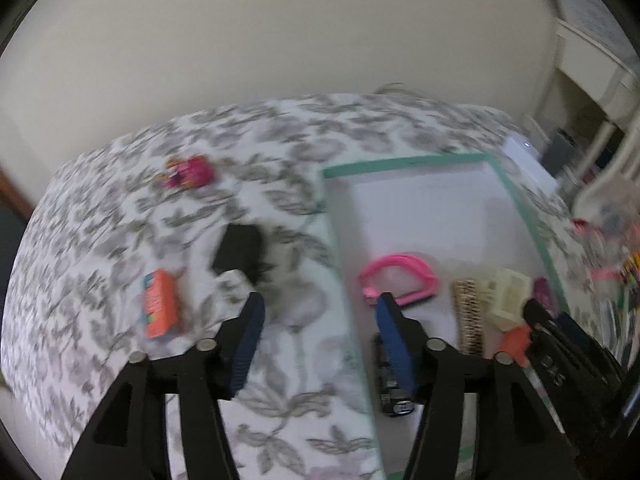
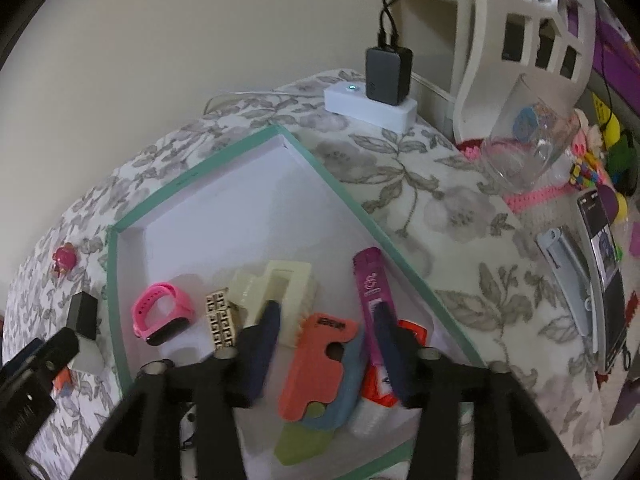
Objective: Organize rigid objects
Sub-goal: 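Carry the gold bar and pink lighter into the tray and open both grippers, then grasp the blue-orange toy knife with the left gripper while the right gripper grasps the white charger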
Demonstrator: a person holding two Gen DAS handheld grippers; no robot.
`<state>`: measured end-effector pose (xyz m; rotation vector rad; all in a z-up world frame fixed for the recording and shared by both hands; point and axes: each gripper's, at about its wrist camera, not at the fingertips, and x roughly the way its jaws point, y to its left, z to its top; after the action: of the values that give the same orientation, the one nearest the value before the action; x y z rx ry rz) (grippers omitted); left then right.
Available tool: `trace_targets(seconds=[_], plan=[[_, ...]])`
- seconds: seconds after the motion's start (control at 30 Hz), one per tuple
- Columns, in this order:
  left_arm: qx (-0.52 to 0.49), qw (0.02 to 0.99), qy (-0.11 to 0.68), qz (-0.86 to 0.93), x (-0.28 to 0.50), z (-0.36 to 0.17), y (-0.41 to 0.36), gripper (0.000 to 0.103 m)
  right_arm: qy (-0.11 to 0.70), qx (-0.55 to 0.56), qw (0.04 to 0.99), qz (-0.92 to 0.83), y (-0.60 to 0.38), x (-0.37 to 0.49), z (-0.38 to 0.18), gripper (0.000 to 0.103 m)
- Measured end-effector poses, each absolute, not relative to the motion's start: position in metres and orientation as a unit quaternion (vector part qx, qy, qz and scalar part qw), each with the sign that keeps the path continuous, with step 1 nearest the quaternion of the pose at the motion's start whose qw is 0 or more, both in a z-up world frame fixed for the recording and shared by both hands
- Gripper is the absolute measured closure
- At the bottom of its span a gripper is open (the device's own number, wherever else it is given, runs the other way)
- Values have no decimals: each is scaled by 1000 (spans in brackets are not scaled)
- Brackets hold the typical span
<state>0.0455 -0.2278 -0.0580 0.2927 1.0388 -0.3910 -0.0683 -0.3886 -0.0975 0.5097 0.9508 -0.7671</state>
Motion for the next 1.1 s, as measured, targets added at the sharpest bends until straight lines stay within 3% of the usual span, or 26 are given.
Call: trace_targets(seconds=[0.1, 0.17, 0.23, 0.33, 0.37, 0.5, 0.57, 0.63, 0.73, 0.87, 1.1], plan=[[117, 841, 507, -151, 57, -57, -207, 34, 445, 219, 794, -352, -380, -62, -94, 45], [103, 842, 513, -130, 64, -57, -192, 25, 445, 210, 800, -344, -373, -57, -92, 38], [93, 846, 515, -107, 71, -56, -177, 25, 446, 200, 806, -334, -365, -51, -90, 38], [76, 847, 520, -75, 83, -56, -152, 19, 446, 184, 819, -312, -348, -41, -86, 27], [70, 847, 523, -66, 86, -56, -145, 15, 446, 179, 823, -303, -343, -38, -85, 27], [45, 844, 534, -36, 99, -59, -116, 14, 454, 173, 834, -262, -320, -23, -85, 25], [30, 841, 539, -24, 105, -60, -102, 13, 457, 168, 837, -250, -310, -19, -86, 17], [13, 838, 546, -14, 111, -62, -88, 6, 462, 163, 838, -241, -302, -15, -88, 17], [-10, 833, 552, 5, 120, -64, -68, 5, 468, 156, 837, -236, -294, -10, -91, 15], [-26, 831, 555, 26, 127, -66, -49, 5, 471, 149, 839, -229, -285, -6, -93, 1], [-36, 827, 559, 55, 139, -71, -19, 4, 470, 146, 844, -213, -271, 8, -88, 1]])
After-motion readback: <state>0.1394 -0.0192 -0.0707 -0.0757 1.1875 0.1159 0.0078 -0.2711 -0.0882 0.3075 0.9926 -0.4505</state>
